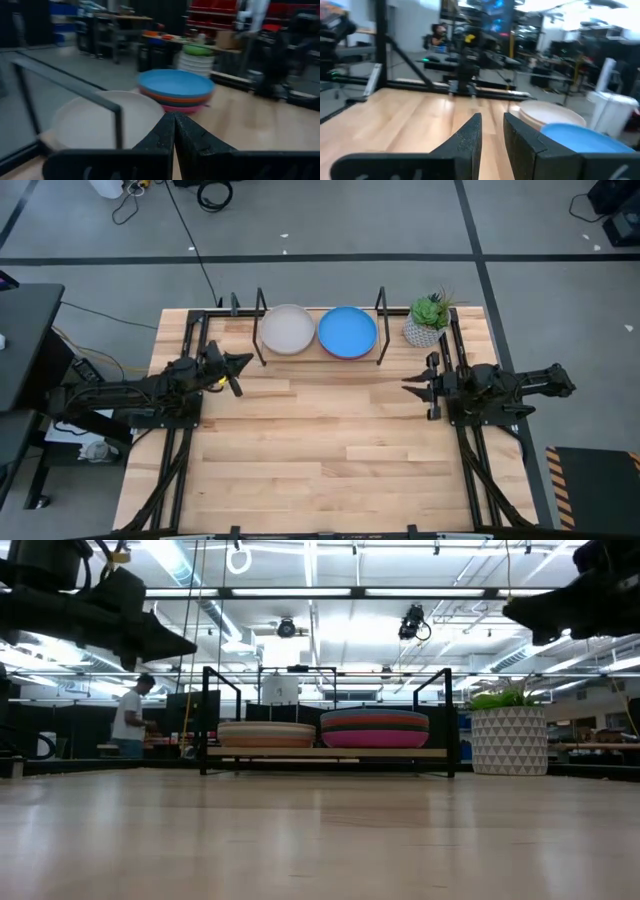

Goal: Place and stack plates onto a shelf
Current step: Return to Home Position

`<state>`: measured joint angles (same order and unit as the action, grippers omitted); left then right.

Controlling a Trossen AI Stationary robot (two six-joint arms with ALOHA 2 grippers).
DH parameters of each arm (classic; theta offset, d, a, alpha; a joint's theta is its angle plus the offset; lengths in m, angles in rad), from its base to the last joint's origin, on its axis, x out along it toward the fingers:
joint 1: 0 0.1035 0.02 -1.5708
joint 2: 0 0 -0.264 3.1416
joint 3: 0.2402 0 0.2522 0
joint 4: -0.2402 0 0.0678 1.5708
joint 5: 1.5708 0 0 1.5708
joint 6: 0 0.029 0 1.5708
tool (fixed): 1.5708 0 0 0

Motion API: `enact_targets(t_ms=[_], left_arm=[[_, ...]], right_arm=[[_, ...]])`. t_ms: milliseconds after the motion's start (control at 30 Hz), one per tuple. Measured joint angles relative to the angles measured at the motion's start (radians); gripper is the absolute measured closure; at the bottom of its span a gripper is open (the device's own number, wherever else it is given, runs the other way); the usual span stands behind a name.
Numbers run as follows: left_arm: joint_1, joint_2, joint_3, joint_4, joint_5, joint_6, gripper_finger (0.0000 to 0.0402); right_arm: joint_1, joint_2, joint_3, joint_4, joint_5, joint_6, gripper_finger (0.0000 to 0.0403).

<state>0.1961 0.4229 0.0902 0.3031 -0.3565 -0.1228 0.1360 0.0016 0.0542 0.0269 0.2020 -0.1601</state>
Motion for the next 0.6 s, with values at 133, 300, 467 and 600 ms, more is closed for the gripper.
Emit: enact_targets(t_ms=[133,300,467,600], left_arm=[[-0.037,-0.013,0.0,0.004,-0.08,0.014,0.039],[-0.125,-0.063,0.0,0.063,-0.129,0.087,0.039],[-0.207,-0.105,0.0,0.09,-0.144,0.213,0.039],[-0.234,-0.096,0.0,0.088,-0.144,0.195,0.039]], right_arm=[[0.0,0.0,0.027,-0.001,0.022,0.034,0.0317],[0.0,0.0,0.046,-0.002,0.019,0.034,0.0317],[0.0,0.005,0.04,-0.003,0.012,0.03,0.0317],[0.0,0.004,0.04,0.001,0.011,0.029,0.0317]])
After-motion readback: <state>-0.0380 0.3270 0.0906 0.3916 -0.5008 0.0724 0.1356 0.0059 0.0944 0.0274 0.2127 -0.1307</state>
